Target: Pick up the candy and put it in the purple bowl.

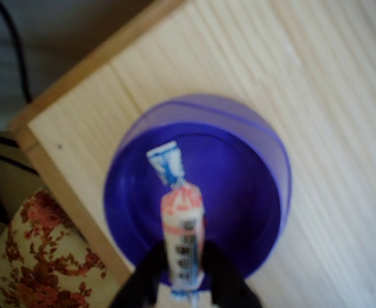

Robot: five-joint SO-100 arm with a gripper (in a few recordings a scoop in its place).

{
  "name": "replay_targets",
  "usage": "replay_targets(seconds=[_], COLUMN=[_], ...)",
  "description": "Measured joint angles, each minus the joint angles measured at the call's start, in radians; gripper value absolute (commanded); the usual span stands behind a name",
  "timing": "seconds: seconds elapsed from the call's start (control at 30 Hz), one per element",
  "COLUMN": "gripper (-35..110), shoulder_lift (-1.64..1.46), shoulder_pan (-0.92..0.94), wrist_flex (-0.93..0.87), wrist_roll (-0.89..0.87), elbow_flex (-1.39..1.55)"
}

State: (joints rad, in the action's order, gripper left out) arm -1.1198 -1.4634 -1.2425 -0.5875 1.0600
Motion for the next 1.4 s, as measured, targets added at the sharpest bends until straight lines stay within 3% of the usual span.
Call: replay_targets(seconds=[0.23,0.47,0.63,0.9,1.17,1.4], gripper=[17,17,2,0,0,-1], shoulder_lift=[-0.067,-0.081,-0.114,-0.207,-0.328,-0.583], shoulder_pan=[0.000,0.000,0.008,0.064,0.219,0.469], wrist_flex=[0.020,0.017,-0.015,-0.114,-0.249,-0.296], wrist_roll=[0.000,0.000,0.000,-0.011,-0.041,-0.107], elbow_flex=[0.074,0.077,0.078,0.078,0.087,0.334])
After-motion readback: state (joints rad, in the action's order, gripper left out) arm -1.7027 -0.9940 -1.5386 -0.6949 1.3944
